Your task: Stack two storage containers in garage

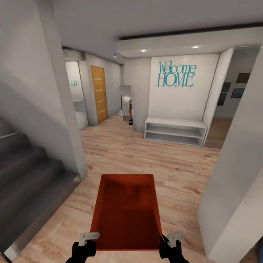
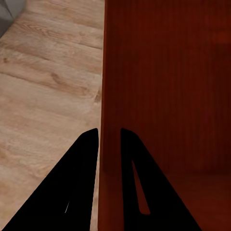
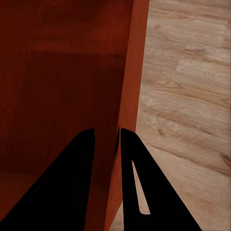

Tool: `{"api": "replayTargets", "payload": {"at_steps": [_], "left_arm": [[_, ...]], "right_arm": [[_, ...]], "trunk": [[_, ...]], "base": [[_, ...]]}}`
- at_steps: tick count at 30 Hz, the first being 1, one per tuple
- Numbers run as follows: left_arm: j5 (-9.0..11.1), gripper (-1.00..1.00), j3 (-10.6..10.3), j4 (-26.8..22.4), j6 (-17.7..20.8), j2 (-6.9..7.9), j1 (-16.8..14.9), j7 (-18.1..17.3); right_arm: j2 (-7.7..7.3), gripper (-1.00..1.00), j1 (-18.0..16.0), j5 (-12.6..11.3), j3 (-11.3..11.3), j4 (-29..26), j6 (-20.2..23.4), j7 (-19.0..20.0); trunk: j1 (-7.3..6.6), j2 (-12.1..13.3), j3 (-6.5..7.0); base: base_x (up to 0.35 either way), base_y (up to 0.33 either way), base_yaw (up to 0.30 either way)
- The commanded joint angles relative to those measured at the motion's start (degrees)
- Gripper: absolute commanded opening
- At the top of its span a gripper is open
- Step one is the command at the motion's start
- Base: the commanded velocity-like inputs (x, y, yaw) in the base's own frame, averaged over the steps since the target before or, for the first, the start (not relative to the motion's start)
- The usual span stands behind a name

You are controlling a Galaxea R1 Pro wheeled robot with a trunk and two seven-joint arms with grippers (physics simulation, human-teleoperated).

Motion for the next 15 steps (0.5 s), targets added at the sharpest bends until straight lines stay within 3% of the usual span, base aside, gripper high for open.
{"api": "replayTargets", "payload": {"at_steps": [1,15], "left_arm": [[0.0,-1.00,0.0,-1.8,-0.6,0.41,-0.1,1.1],[0.0,-1.00,0.0,-1.8,-0.6,0.39,-0.1,1.1]], "right_arm": [[-0.08,-1.00,0.0,0.0,0.4,0.3,-0.2,0.3],[-0.08,-1.00,0.0,0.0,0.4,0.3,-0.2,0.4]], "trunk": [[0.06,-0.1,-0.12],[0.06,-0.1,-0.12]], "base": [[0.321,0.000,0.000],[0.322,0.000,0.000]]}}
